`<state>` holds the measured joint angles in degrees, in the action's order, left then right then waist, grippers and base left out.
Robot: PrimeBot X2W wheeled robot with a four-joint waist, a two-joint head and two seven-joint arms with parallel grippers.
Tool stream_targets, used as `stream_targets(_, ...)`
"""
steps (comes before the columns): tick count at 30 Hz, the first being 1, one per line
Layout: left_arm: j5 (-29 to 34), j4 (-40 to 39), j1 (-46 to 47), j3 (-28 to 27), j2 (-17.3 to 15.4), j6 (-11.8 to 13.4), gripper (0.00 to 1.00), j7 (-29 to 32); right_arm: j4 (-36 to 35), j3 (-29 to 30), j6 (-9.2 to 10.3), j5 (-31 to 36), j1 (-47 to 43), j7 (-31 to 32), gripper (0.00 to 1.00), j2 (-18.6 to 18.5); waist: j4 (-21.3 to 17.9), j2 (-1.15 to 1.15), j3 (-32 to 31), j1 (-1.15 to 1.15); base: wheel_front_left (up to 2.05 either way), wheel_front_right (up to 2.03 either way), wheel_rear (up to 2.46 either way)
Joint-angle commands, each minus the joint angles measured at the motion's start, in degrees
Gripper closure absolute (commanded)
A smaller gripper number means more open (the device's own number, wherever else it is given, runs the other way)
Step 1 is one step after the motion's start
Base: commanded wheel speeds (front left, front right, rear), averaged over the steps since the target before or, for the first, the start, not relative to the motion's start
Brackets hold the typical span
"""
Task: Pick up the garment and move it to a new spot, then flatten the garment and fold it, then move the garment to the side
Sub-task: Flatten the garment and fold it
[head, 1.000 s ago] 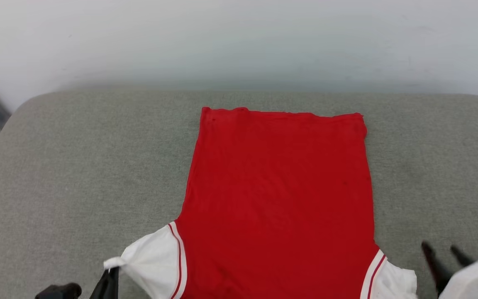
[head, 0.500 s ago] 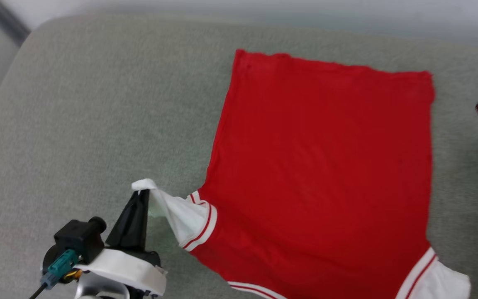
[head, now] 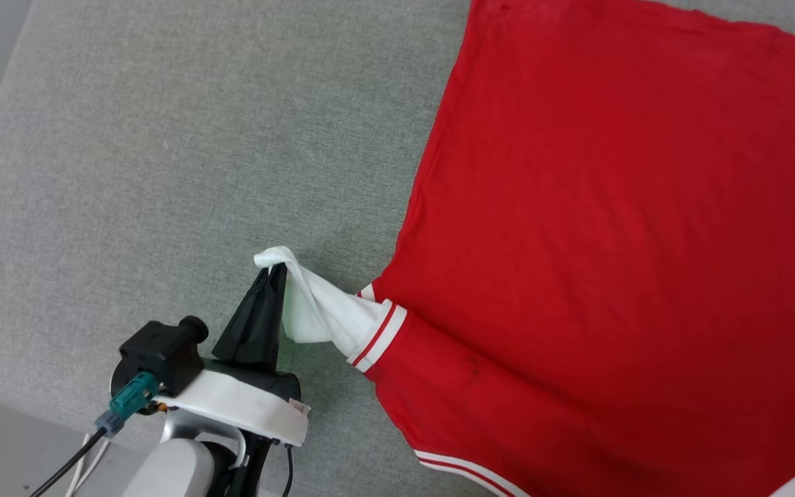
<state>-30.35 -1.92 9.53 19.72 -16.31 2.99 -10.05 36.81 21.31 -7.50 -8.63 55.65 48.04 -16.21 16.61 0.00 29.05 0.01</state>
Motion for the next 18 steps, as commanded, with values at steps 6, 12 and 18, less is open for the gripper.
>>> stream_targets(6,-0.6,2.8,1.7,0.4,0.8,-1.2,1.0,-1.2,5.7,1.8,0.02,2.7,-2.4,7.0,1.0,2.3,1.3,0.0,0.5,-0.01,0.0,0.0,0.0)
stream_targets(12,-0.8,5.0,0.5,0.8,0.4,-1.1,1.0,-1.0,3.3,0.7,0.02,3.7,-1.2,6.3,1.0,-0.4,0.1,0.0,-3.9,-0.01,0.0,0.0,0.0)
stream_targets(18,-1.3,6.8,-3.0,0.1,-0.8,0.3,1.0,-0.4,-1.2,-5.5,0.02,1.8,-4.2,6.5,1.0,-3.9,-3.2,0.0,-11.5,-0.01,0.0,0.0,0.0)
